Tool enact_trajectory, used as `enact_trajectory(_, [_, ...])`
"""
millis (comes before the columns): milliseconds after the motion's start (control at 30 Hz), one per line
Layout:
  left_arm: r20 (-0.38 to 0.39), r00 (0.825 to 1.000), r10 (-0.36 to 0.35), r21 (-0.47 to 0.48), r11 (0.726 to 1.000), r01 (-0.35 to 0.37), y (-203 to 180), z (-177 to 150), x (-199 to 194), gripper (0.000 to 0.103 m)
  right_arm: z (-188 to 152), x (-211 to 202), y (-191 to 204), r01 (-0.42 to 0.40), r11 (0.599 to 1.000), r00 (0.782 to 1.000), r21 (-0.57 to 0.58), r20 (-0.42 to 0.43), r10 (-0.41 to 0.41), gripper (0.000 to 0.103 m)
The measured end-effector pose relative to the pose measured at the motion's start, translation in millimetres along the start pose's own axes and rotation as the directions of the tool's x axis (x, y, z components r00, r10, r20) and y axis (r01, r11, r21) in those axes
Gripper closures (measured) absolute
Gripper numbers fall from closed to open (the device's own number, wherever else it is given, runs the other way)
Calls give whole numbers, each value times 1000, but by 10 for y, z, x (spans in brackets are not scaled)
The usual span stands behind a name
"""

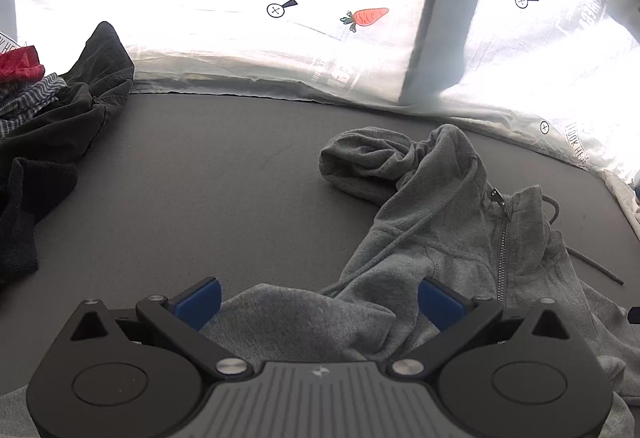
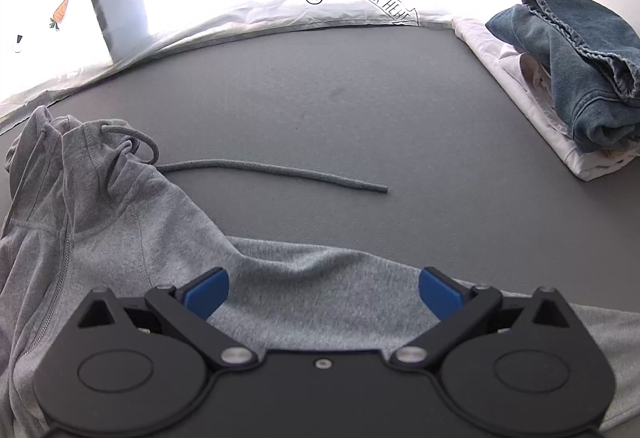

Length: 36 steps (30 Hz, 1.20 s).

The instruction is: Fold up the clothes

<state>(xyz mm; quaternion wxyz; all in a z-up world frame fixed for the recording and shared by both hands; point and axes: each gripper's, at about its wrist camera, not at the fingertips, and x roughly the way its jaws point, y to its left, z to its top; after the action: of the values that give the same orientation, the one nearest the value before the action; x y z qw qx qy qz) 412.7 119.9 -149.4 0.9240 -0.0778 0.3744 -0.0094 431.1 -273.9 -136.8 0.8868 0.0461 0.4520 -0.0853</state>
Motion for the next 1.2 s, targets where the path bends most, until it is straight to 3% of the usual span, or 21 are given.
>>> enact_trajectory(233, [-49, 989, -139, -143, 981, 131, 11, 301, 402, 8, 536, 302, 364, -79, 997, 997, -26, 18, 80, 1])
enact_trajectory(367, [-62, 986, -155, -238, 962, 137, -3, 532, 657, 8, 905, 507, 535, -108, 994, 993, 16, 38, 108, 1])
enact_trajectory(500, [-29, 977, -212, -363, 913, 187, -4, 849, 864, 7, 1221, 712, 781, -187, 981, 982, 47, 37, 185, 1])
enact_trajectory(567, [-23, 977, -214, -368, 910, 191, -88, 960, 933, 7, 1309, 798, 965, -206, 979, 978, -2, 20, 206, 1])
enact_trajectory(600, [-31, 977, -210, -355, 916, 185, -157, 990, 967, 7, 1337, 837, 1070, -204, 978, 979, -43, 6, 204, 1])
enact_trajectory(733, [-79, 979, -187, -283, 946, 158, -452, 1029, 1086, 7, 1185, 941, 1299, -70, 982, 996, -174, -64, 60, 1])
enact_trajectory(967, [-147, 986, -83, -96, 993, 69, -837, 894, 1136, 7, 776, 713, 1055, -36, 984, 997, -177, -79, 22, 1])
enact_trajectory(1100, [-167, 986, -22, 50, 998, 31, -939, 756, 1090, 5, 539, 524, 987, -27, 973, 998, -229, -63, 13, 1])
enact_trajectory(1200, [-184, 977, 103, 225, 972, -60, -1000, 578, 1051, 2, 338, 346, 1021, 13, 955, 999, -298, -28, -22, 1])
